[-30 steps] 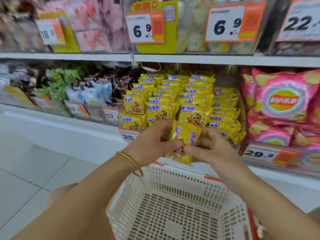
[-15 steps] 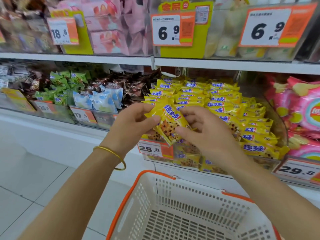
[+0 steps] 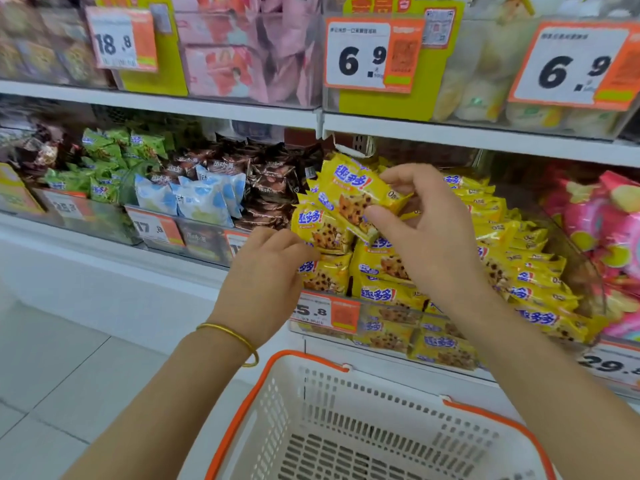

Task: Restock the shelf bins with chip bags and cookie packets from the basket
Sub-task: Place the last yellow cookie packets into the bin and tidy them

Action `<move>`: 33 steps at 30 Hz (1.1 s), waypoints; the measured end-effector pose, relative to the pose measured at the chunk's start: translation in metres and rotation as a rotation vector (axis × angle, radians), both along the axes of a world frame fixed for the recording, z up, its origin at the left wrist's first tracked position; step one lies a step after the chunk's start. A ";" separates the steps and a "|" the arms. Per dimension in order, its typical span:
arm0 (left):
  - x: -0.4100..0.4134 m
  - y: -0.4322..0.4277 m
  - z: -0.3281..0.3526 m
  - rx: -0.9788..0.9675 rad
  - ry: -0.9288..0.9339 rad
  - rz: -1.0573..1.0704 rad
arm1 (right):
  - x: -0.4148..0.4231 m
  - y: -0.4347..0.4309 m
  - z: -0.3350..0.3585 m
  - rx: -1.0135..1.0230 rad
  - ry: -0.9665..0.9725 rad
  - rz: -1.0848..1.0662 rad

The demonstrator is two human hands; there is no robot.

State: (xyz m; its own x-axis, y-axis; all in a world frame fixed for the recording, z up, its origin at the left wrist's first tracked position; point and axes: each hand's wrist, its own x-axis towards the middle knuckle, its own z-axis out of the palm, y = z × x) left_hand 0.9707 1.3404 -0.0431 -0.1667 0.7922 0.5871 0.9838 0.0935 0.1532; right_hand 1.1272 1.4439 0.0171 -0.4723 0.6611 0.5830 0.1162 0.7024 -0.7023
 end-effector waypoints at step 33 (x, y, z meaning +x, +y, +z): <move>-0.004 0.018 0.011 0.221 -0.552 0.049 | -0.011 0.006 -0.001 0.307 -0.373 -0.058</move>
State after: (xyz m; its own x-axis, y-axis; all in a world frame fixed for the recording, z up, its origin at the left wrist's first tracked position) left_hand 0.9667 1.3585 -0.0319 -0.5275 0.6445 0.5535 0.7484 0.0442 0.6618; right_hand 1.1158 1.4504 0.0161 -0.6540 0.5164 0.5528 0.3656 0.8555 -0.3666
